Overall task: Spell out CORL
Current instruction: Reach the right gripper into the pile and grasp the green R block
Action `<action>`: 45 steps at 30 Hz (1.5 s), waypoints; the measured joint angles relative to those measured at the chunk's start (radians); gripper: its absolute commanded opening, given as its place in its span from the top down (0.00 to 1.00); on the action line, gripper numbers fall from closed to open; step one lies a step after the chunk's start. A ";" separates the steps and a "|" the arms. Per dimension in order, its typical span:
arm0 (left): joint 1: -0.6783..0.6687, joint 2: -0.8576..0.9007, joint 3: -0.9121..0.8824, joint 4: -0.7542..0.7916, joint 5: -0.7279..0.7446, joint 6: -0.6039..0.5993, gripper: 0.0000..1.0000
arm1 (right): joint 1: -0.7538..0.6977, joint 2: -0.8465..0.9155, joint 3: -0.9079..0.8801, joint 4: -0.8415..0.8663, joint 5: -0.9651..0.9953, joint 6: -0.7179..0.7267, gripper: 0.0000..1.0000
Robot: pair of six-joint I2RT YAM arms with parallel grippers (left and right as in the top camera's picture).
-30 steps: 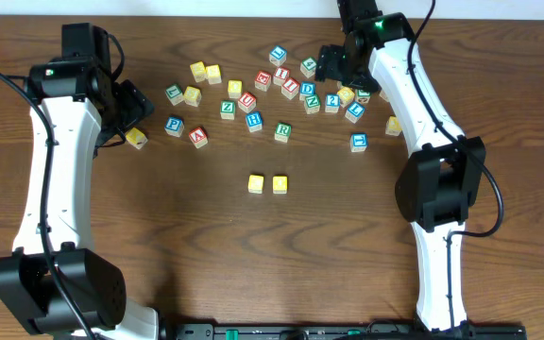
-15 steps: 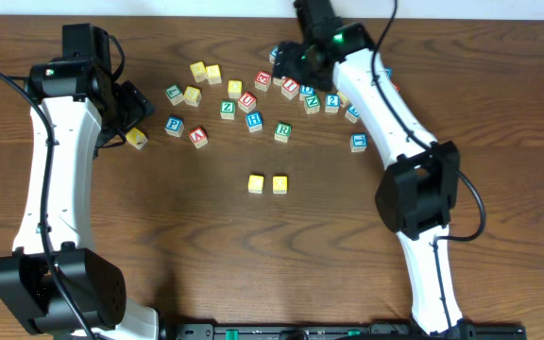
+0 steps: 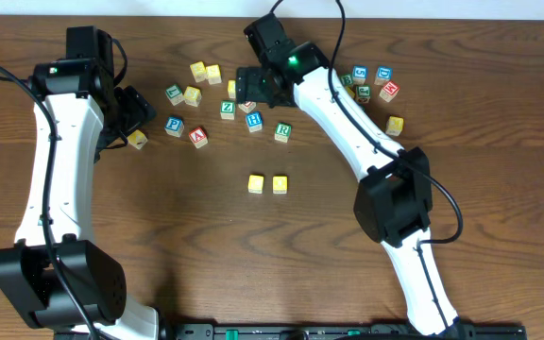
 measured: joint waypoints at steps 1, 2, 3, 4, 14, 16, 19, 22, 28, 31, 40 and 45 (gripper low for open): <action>0.000 0.000 0.000 0.000 0.000 0.000 0.01 | -0.004 0.000 0.000 0.000 0.004 -0.003 0.02; 0.000 0.000 0.000 0.000 0.000 0.000 0.01 | -0.007 0.000 0.000 0.000 0.005 -0.004 0.02; 0.000 0.000 0.000 0.000 0.000 0.000 0.01 | -0.010 0.000 0.000 0.000 0.007 -0.005 0.01; 0.000 0.000 0.000 0.000 0.000 0.000 0.01 | -0.014 0.000 0.000 -0.001 0.007 -0.006 0.01; 0.000 0.000 0.000 -0.001 0.070 0.008 0.01 | -0.019 0.000 0.000 -0.002 0.005 -0.083 0.01; 0.000 0.000 0.000 -0.002 0.088 0.013 0.01 | -0.019 0.000 0.000 -0.002 0.000 -0.093 0.01; 0.000 0.000 0.000 -0.002 0.105 0.035 0.01 | -0.018 0.000 0.000 -0.003 -0.012 -0.107 0.01; 0.000 0.000 0.000 -0.003 0.114 0.064 0.01 | -0.018 0.000 0.000 -0.001 -0.019 -0.140 0.01; 0.000 0.000 0.000 -0.003 0.159 0.106 0.01 | -0.059 -0.008 0.025 -0.028 -0.029 -0.182 0.01; 0.000 0.000 0.000 -0.003 0.168 0.113 0.01 | -0.130 -0.058 0.034 -0.045 -0.034 -0.189 0.01; -0.103 0.000 -0.001 0.014 0.183 0.144 0.01 | -0.336 -0.189 0.068 -0.207 -0.021 -0.194 0.01; -0.182 0.005 -0.003 0.092 0.183 0.151 0.01 | -0.311 -0.188 0.056 -0.268 -0.023 -0.194 0.02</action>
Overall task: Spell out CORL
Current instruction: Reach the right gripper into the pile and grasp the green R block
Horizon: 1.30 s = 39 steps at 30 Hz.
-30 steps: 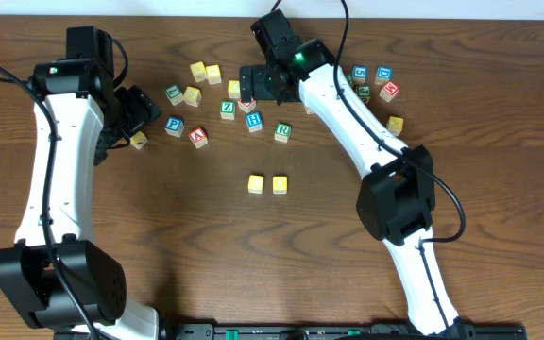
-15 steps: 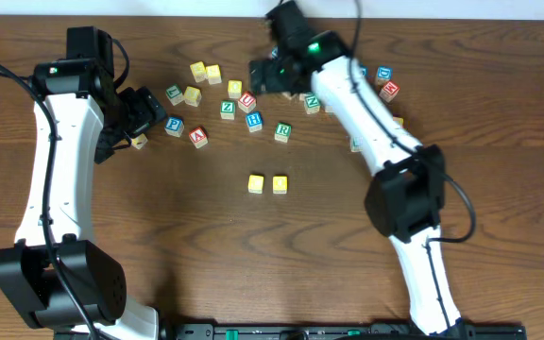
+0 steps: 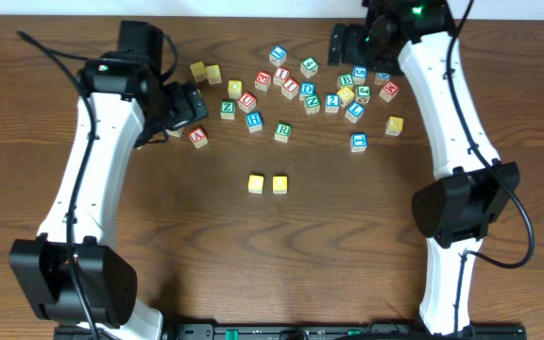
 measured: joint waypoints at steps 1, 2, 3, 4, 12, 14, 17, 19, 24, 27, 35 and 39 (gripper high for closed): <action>-0.015 0.003 0.000 0.009 0.000 -0.001 0.01 | 0.011 0.000 -0.013 0.000 0.000 0.000 0.03; -0.021 0.005 0.000 0.010 0.000 -0.004 0.01 | 0.027 0.000 -0.038 0.006 0.000 0.000 0.03; -0.030 0.011 0.000 0.011 0.000 -0.012 0.01 | 0.037 0.000 -0.055 0.007 0.000 0.000 0.03; -0.033 0.015 0.000 0.010 0.000 -0.017 0.01 | 0.048 0.000 -0.082 0.020 0.000 0.000 0.05; -0.035 0.065 0.000 -0.017 -0.132 -0.175 0.01 | 0.174 0.000 -0.343 0.214 -0.022 0.133 0.21; -0.035 0.066 0.000 -0.017 -0.159 -0.206 0.01 | 0.208 0.000 -0.407 0.277 -0.024 0.171 0.25; -0.035 0.066 0.000 -0.023 -0.192 -0.229 0.01 | 0.254 0.000 -0.484 0.336 -0.018 0.227 0.26; -0.034 0.066 0.000 -0.043 -0.241 -0.237 0.01 | 0.286 0.000 -0.530 0.344 -0.010 0.269 0.27; 0.012 0.066 0.000 -0.067 -0.301 -0.253 0.01 | 0.294 0.000 -0.564 0.414 0.020 0.297 0.29; 0.065 0.066 0.000 -0.077 -0.317 -0.256 0.01 | 0.294 0.000 -0.579 0.443 0.034 0.303 0.29; 0.100 0.066 0.000 -0.106 -0.343 -0.256 0.01 | 0.294 0.006 -0.581 0.479 0.046 0.310 0.29; 0.102 0.066 0.000 -0.111 -0.369 -0.255 0.01 | 0.294 0.036 -0.581 0.478 0.050 0.313 0.26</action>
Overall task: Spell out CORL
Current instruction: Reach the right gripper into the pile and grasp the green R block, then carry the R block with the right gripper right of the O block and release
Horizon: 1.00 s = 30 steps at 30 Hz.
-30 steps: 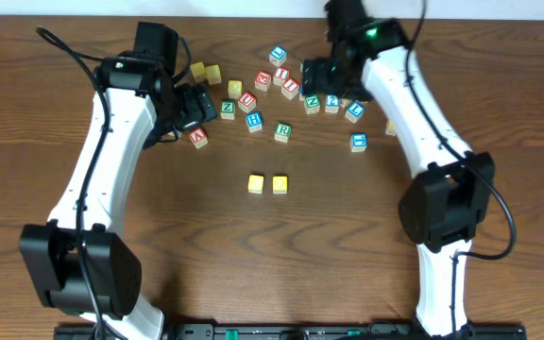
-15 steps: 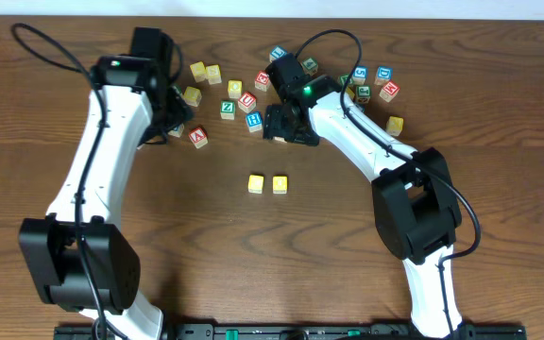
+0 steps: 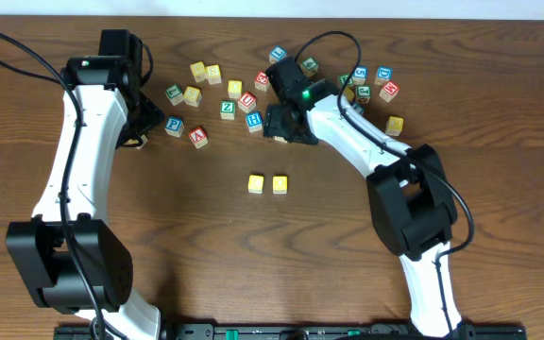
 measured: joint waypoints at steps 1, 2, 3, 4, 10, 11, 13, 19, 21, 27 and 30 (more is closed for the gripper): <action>0.003 0.000 0.000 -0.003 -0.002 0.000 0.01 | 0.000 0.012 0.000 -0.001 0.000 0.000 0.26; 0.007 0.000 0.000 -0.004 -0.002 0.000 0.01 | 0.000 0.018 0.000 -0.001 0.001 0.000 0.26; 0.014 0.000 0.000 -0.006 -0.003 0.000 0.01 | 0.000 0.023 0.000 0.000 0.001 0.000 0.27; 0.024 0.000 0.000 -0.010 -0.003 0.000 0.01 | 0.000 0.024 0.000 0.001 0.003 0.000 0.27; 0.056 0.000 0.000 -0.024 -0.006 0.000 0.01 | 0.000 0.023 -0.001 0.010 0.008 0.001 0.27; 0.056 0.000 0.000 -0.024 -0.006 0.000 0.01 | 0.000 0.023 -0.001 0.010 0.014 0.002 0.28; 0.056 0.000 0.000 -0.024 -0.006 0.000 0.01 | 0.000 0.023 -0.001 0.010 0.025 0.002 0.30; 0.056 0.000 0.000 -0.024 -0.006 0.000 0.01 | 0.000 0.023 -0.001 0.023 0.035 0.006 0.44; 0.056 0.000 0.000 -0.024 -0.006 0.000 0.01 | 0.000 0.023 -0.001 0.028 0.039 0.006 0.52; 0.056 0.000 0.000 -0.024 -0.006 0.000 0.02 | 0.000 0.023 -0.001 0.028 0.041 0.006 0.62; 0.056 0.000 0.000 -0.024 -0.006 0.000 0.01 | 0.000 0.023 -0.001 0.028 0.041 0.006 0.67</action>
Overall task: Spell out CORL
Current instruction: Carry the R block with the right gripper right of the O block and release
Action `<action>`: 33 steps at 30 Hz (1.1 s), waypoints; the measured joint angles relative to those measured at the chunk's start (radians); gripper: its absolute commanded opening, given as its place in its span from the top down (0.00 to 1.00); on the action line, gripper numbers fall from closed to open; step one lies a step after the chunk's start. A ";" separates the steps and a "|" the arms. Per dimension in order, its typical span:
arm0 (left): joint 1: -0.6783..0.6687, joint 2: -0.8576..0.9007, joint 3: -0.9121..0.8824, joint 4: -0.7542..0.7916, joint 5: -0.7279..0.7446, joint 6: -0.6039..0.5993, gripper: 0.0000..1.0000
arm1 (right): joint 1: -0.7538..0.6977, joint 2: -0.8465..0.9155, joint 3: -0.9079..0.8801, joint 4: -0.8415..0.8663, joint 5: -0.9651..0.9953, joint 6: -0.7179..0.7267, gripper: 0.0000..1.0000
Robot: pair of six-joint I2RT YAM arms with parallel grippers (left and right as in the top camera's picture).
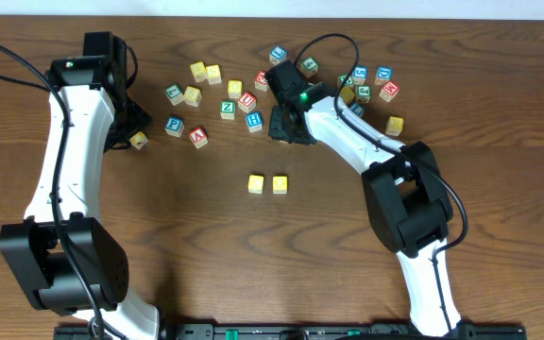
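Two yellow blocks [256, 183] [280, 183] lie side by side in the middle of the table. My right gripper [281, 124] is low over the spot just above them, and whatever is under it is hidden. A blue H block [254, 121] sits right beside it on the left. Loose letter blocks [228, 110] are scattered along the back. My left gripper [130, 132] is at the left, next to a yellow block [138, 141]. The overhead view does not show whether either gripper's jaws are apart or together.
A blue P block [174, 125] and a red A block [198, 136] lie between the two grippers. More blocks [389, 91] cluster at the back right, with a lone yellow one [395, 125] below them. The right arm [348, 142] spans the right centre.
The left arm's upper part has shifted a little to the left, its gripper still by the yellow block. The right gripper has stayed low over the same spot beside the H block.
First the right gripper was over the back-centre blocks, with a green R block visible above the yellow pair. Then it was at the far back right and the R block still showed. Since then it has been over the R block's place, hiding it.
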 measured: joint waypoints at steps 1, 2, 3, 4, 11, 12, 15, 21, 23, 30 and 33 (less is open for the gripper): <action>0.000 0.000 0.000 0.000 0.000 0.000 0.01 | 0.000 0.000 0.000 0.000 0.000 0.001 0.71; 0.000 0.000 0.000 0.000 0.000 0.000 0.01 | 0.000 0.000 0.000 0.000 0.000 -0.002 0.74; 0.000 0.000 0.000 0.000 0.000 0.000 0.01 | 0.000 0.000 0.000 0.000 0.000 0.000 0.74; 0.000 0.000 0.000 0.000 0.000 0.000 0.01 | 0.000 0.000 0.000 0.000 0.000 0.003 0.74; 0.000 0.000 0.000 0.000 0.000 0.000 0.01 | -0.002 -0.001 0.004 -0.033 0.004 -0.010 0.75; 0.000 0.000 0.000 0.000 0.000 0.000 0.01 | -0.003 -0.003 0.008 -0.060 0.003 -0.011 0.75; 0.000 0.000 0.000 -0.001 0.000 0.000 0.01 | -0.009 -0.030 0.008 -0.154 0.001 -0.018 0.75; 0.000 0.000 0.000 -0.001 0.000 0.000 0.01 | -0.005 -0.193 0.011 -0.466 -0.002 -0.060 0.79; 0.000 0.000 0.000 -0.001 0.000 0.000 0.01 | 0.014 -0.200 0.009 -0.508 -0.002 -0.066 0.78; 0.000 0.000 0.000 -0.001 0.000 0.000 0.01 | 0.074 -0.196 -0.150 -0.403 -0.005 -0.025 0.78; 0.000 0.000 0.000 -0.001 0.000 0.000 0.01 | 0.078 -0.196 -0.210 -0.351 -0.006 -0.006 0.76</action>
